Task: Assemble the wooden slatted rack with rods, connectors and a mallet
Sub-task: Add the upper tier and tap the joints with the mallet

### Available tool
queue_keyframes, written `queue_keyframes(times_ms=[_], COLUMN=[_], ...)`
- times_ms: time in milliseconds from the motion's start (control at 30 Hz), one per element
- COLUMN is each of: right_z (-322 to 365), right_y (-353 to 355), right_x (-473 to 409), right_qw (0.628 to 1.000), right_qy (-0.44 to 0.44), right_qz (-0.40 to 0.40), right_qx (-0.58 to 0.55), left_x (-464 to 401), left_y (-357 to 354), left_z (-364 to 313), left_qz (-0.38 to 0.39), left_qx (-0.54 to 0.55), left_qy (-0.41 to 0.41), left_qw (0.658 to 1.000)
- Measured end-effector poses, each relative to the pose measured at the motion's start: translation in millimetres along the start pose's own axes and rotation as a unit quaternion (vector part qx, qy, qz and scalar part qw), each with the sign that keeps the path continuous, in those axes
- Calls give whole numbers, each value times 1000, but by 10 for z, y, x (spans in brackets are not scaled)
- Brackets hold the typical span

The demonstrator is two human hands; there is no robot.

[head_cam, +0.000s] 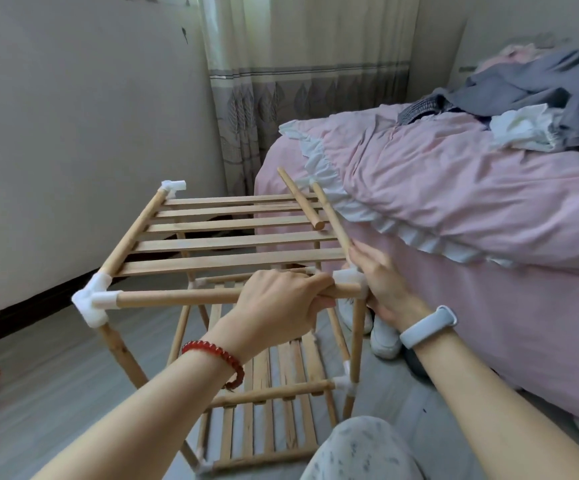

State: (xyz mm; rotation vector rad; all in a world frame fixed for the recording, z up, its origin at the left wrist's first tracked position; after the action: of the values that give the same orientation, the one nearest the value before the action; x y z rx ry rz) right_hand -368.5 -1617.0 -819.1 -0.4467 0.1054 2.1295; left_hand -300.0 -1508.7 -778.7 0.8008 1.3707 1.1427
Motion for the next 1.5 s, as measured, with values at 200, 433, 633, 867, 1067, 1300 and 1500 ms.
queue_keyframes(times_ms=[200,433,633,867,1067,1300,1500], right_z=[-63,-258,-35,-69,-91,40,129], right_y=[47,68,40,227,142,152,119], right_x=[-23,96,54,42,66,21,-6], right_qw=[999,994,990,983,956,938,915], right_qy=[-10,-56,19,-47,-136,-136,-111], right_qz=[30,-4,-29,-4,22,62,98], right_qx=[-10,97,137,176,259,314,376], left_x=[-37,55,91,-210,-789,-1079,-1134], left_y=[-50,-83,-83,22,-228,-503,-512], left_z=[-23,34,14,258,-43,-296,-342], left_qz=[7,-15,22,158,74,40,10], left_qx=[9,20,27,140,-2,-45,-31], left_qy=[7,-6,-14,38,-69,-136,-157], left_qw=[1000,1000,999,977,995,989,987])
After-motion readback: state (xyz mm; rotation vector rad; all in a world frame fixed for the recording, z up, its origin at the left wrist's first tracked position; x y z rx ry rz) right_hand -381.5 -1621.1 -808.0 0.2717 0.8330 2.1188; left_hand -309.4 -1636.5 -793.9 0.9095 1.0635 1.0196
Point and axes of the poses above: each hand's wrist, its own x-axis away from the middle knuckle, its own y-axis out of the back of the hand, z = x × y, the point moved 8 cm from there along -x, towards the middle knuckle, and after that the axes turned 14 degrees about y, right-handed, at the moved point
